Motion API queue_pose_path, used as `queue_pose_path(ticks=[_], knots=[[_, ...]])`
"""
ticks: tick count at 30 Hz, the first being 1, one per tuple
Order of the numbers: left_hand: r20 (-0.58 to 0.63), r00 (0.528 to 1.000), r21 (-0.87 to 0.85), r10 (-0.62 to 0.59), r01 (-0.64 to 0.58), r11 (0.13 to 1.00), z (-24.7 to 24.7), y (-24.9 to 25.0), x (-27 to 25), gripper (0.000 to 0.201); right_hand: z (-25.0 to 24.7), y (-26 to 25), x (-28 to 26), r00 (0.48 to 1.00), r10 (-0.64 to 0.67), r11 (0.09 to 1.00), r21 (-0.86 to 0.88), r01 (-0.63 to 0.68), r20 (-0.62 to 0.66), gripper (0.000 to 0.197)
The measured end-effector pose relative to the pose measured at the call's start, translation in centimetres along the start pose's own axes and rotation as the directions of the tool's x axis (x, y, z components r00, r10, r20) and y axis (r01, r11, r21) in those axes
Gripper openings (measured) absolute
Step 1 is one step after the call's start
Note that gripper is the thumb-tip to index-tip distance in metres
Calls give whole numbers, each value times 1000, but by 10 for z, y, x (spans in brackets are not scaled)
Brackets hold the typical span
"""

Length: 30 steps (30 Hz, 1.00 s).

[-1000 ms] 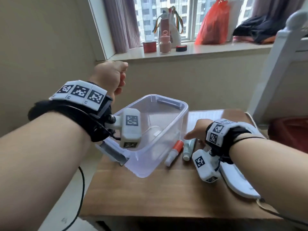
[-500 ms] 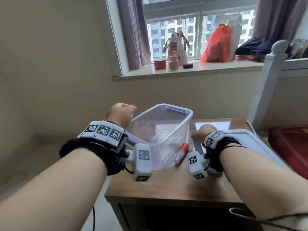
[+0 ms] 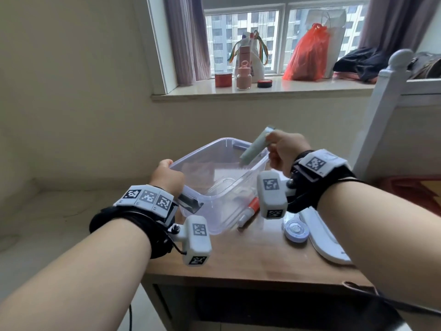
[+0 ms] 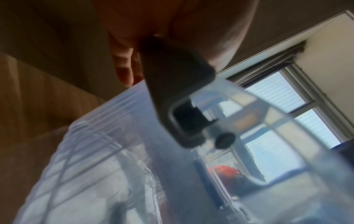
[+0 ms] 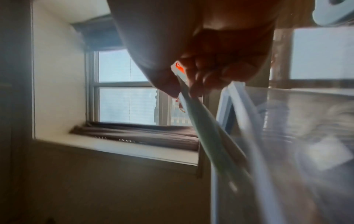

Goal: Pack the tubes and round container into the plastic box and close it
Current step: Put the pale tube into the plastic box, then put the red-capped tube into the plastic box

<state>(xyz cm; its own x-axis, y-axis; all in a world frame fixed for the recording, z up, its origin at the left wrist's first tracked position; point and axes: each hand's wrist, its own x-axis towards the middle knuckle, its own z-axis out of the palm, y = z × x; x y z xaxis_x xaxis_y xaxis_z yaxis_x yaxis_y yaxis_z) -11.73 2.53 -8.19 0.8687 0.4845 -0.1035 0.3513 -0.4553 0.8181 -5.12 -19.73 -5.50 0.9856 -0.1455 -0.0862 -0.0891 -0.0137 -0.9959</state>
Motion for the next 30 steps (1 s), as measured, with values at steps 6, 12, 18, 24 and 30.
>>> queue_pose_path(ticks=[6,12,18,24,30], knots=[[-22,1000,-13,4,-5,1000,2,-3,4,63,1,37,4,998,-49,964,-264,36,-42,18],[-30,999,11,23,-22,1000,3,-4,7,63,1,76,-8,954,113,610,-777,153,277,19],[-39,999,33,36,-35,999,5,-3,6,60,-1,84,-8,933,139,431,-869,243,331,43],[-39,999,55,30,-28,998,5,-4,7,60,-4,81,-15,932,169,261,-926,271,321,32],[-65,997,40,42,-39,998,7,-6,9,60,-51,41,-4,957,56,539,-815,212,285,29]])
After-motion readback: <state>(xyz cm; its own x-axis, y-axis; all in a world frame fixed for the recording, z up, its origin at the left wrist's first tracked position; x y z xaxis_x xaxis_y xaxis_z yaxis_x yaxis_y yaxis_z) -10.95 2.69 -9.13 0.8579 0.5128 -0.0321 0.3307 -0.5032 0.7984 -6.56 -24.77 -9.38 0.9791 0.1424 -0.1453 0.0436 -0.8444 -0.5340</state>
